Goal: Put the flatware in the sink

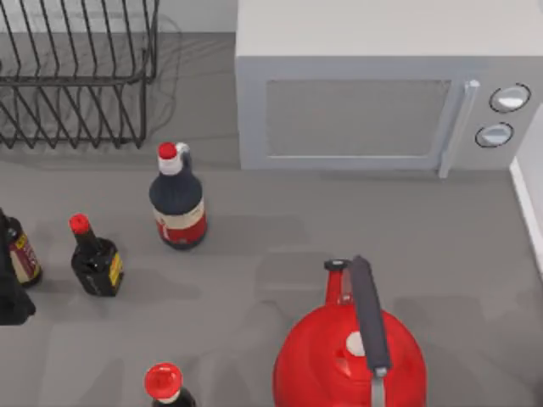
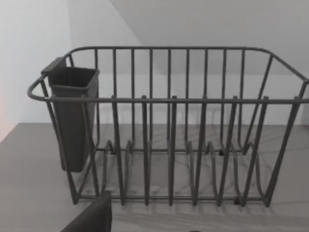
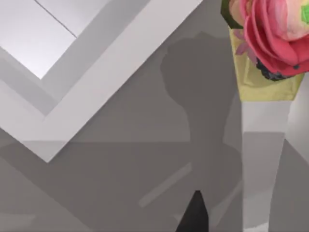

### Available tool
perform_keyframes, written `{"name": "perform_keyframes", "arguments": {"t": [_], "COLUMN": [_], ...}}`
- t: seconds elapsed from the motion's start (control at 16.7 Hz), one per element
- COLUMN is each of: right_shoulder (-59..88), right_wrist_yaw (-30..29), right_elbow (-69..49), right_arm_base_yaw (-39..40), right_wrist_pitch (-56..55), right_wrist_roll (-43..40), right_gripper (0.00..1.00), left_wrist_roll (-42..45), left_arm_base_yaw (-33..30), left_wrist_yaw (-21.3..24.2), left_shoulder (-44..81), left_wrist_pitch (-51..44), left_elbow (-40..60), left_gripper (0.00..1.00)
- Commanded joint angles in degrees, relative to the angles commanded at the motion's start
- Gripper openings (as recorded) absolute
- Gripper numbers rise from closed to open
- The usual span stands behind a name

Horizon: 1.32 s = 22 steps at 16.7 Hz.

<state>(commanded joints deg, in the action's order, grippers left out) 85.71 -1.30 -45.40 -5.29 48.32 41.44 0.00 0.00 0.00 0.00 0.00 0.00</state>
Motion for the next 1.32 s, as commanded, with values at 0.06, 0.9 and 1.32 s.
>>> {"name": "perform_keyframes", "arguments": {"t": [0.06, 0.9, 1.32], "right_shoulder": [-1.07, -3.13, 19.52], "right_wrist_yaw": [0.00, 0.04, 0.07], "right_elbow": [-1.76, -12.89, -41.90], "right_arm_base_yaw": [-0.04, -0.46, -1.21], "right_wrist_pitch": [3.67, 17.53, 27.91], "right_wrist_roll": [-0.04, -0.02, -0.10], "right_gripper": [0.00, 0.00, 0.00], "left_wrist_roll": [0.00, 0.00, 0.00], "left_arm_base_yaw": [0.00, 0.00, 0.00], "left_wrist_yaw": [0.00, 0.00, 0.00], "left_shoulder": [0.00, 0.00, 0.00], "left_wrist_pitch": [0.00, 0.00, 0.00], "left_elbow": [0.00, 0.00, 0.00], "left_gripper": [1.00, 1.00, 1.00]}}
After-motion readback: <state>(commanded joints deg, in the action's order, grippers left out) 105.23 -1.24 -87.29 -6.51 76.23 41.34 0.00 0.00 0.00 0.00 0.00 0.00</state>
